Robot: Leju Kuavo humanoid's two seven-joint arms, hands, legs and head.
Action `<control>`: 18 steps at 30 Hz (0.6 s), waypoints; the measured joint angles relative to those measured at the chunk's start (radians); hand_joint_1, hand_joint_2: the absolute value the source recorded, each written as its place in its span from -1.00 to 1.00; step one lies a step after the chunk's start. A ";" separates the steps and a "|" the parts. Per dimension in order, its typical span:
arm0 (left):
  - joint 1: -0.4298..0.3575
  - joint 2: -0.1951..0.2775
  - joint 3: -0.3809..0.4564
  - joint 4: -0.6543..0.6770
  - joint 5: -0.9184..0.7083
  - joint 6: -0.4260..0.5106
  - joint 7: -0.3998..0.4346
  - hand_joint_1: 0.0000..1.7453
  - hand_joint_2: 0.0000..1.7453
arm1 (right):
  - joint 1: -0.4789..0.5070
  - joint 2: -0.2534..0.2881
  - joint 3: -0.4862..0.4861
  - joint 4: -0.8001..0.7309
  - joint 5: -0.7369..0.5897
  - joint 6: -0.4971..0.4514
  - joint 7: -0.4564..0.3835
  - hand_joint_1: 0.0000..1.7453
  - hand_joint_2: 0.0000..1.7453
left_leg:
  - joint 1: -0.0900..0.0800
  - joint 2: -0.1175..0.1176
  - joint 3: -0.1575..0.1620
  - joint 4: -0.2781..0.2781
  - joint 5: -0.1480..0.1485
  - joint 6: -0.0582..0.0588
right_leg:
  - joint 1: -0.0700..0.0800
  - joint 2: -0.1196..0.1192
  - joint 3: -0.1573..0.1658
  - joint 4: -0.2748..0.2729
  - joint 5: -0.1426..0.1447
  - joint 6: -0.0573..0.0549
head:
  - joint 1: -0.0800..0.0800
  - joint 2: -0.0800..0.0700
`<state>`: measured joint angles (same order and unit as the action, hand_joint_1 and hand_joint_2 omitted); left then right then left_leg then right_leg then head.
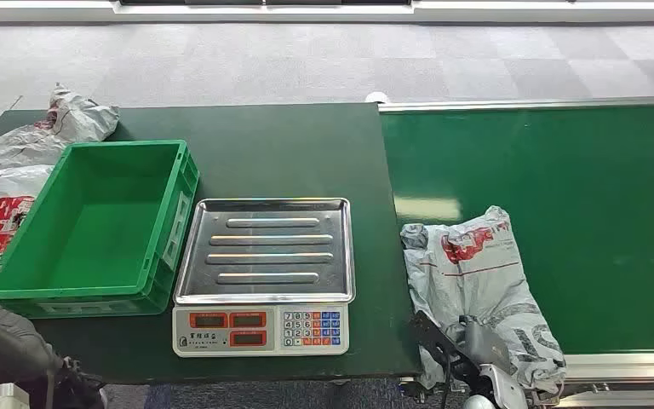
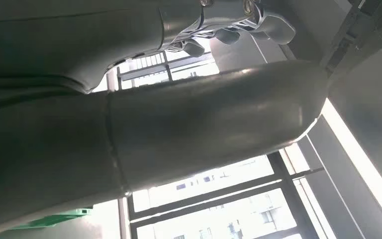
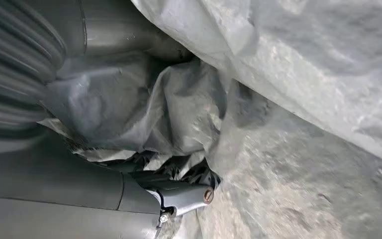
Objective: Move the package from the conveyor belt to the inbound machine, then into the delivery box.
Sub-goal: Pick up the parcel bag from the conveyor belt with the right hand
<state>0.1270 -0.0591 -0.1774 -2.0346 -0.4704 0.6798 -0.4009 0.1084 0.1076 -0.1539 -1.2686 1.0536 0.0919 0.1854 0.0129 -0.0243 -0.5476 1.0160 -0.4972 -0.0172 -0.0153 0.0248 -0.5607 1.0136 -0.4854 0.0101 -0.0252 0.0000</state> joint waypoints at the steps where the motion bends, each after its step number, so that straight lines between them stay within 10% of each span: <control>1: 0.000 0.000 0.000 -0.001 0.000 0.000 0.000 -1.00 -1.00 | 0.000 0.000 0.000 -0.001 0.001 -0.002 0.001 1.00 1.00 | 0.000 0.000 0.000 0.000 0.000 0.000 | 0.000 0.000 0.000 0.000 0.000 0.000 | 0.000 0.000; 18: 0.032 -0.007 0.000 -0.033 0.018 -0.010 -0.015 -1.00 -1.00 | 0.049 0.014 -0.017 -0.116 0.056 -0.035 0.029 1.00 1.00 | 0.000 0.000 -0.003 0.000 0.000 0.000 | 0.000 0.000 -0.003 0.000 0.000 0.000 | 0.000 0.000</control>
<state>0.1590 -0.0657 -0.1774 -2.0671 -0.4527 0.6703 -0.4159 0.1576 0.1211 -0.1714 -1.3848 1.1098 0.0569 0.2149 0.0128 -0.0248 -0.5508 1.0160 -0.4973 -0.0172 -0.0155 0.0246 -0.5635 1.0136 -0.4857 0.0100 -0.0252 0.0000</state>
